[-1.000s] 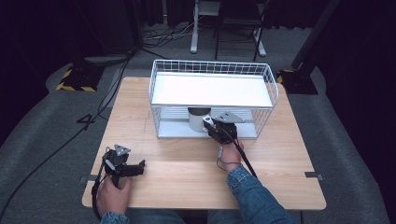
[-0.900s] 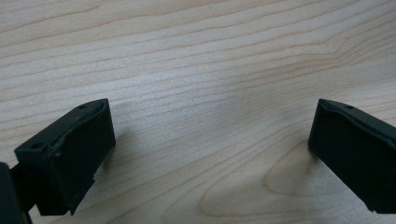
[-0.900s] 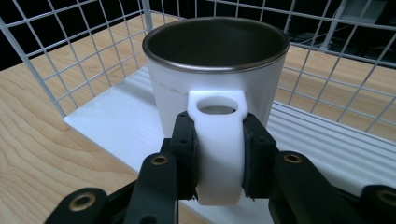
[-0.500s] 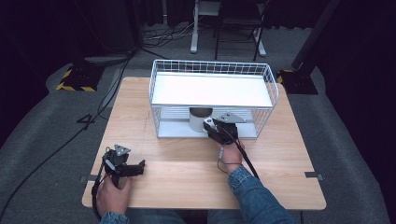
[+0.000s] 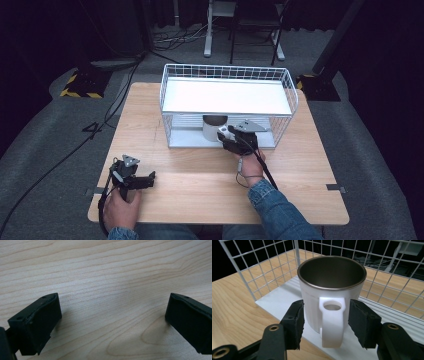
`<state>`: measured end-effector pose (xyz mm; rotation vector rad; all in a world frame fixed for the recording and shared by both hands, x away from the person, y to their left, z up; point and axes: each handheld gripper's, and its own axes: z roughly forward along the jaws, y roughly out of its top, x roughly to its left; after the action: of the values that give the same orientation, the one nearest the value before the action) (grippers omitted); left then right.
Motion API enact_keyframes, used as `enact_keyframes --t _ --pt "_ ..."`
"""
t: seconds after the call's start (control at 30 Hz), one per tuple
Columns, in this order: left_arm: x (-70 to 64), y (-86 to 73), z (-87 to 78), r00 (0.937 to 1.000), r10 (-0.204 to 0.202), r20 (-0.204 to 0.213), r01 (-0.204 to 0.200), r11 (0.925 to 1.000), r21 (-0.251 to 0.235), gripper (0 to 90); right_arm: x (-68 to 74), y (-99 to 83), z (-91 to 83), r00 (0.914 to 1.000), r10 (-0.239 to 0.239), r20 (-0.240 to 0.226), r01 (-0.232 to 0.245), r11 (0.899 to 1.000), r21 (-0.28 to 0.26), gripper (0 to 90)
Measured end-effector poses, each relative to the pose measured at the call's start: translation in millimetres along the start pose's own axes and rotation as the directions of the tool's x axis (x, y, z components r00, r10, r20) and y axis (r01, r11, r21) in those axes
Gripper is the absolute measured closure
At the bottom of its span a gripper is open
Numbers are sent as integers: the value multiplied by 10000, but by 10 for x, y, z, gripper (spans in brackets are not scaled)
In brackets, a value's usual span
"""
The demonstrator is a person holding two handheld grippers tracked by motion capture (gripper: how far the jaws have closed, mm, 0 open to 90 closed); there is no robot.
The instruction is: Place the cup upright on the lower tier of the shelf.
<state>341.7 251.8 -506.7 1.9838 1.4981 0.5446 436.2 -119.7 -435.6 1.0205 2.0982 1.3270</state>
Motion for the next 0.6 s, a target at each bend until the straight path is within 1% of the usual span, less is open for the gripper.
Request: enact_keyframes --t 0.1,0.13,0.17,0.2,0.23,0.27,0.3,0.37,0.4,0.43,0.47,0.5,0.53,0.57,0.6 --pt "0 0 0 10000 7 0 -7 10000 2 8 -9 24 -80 10000 19 -93 -20 10000 -48 464" --pt "0 0 0 10000 7 0 -7 10000 2 8 -9 24 -80 10000 19 -93 -20 10000 -48 464" --pt "0 0 0 10000 0 4 0 10000 -1 8 -18 36 -136 9999 43 -134 -44 10000 -42 457" --pt "0 0 0 10000 -2 6 2 10000 0 8 -18 36 -136 9999 43 -134 -44 10000 -42 457" --pt "0 0 0 10000 4 1 -4 10000 2 8 -34 45 -196 9999 36 -120 -36 10000 -18 449" --pt "0 0 0 10000 4 1 -4 10000 2 8 -34 45 -196 9999 36 -120 -36 10000 -18 449" --pt "0 0 0 10000 7 1 -7 10000 2 8 -57 56 -260 9998 67 -206 -67 10000 -17 441" --pt "0 0 0 10000 4 0 -4 10000 1 8 -79 68 -333 9997 70 -248 -70 10000 -3 433" --pt "0 0 0 10000 4 0 -4 10000 1 8 -79 68 -333 9997 70 -248 -70 10000 -3 433" --pt "0 0 0 10000 3 1 -3 10000 0 8 -97 78 -409 9995 58 -321 -58 10000 18 423" --pt "0 0 0 10000 1 1 -1 10000 -1 8 -97 78 -409 9995 58 -321 -58 10000 18 423" --pt "0 0 0 10000 1 7 -1 10000 -2 8 -107 84 -481 9993 26 -369 -25 10000 40 415" --pt "0 0 0 10000 2 2 -2 10000 0 8 -107 84 -481 9993 26 -369 -25 10000 40 415" --pt "0 -1 0 10000 7 2 -7 10000 1 8 -118 87 -540 9993 -175 -342 182 9997 181 408" --pt "0 -1 0 10000 7 2 -7 10000 1 8 -118 87 -540 9993 -175 -342 182 9997 181 408"
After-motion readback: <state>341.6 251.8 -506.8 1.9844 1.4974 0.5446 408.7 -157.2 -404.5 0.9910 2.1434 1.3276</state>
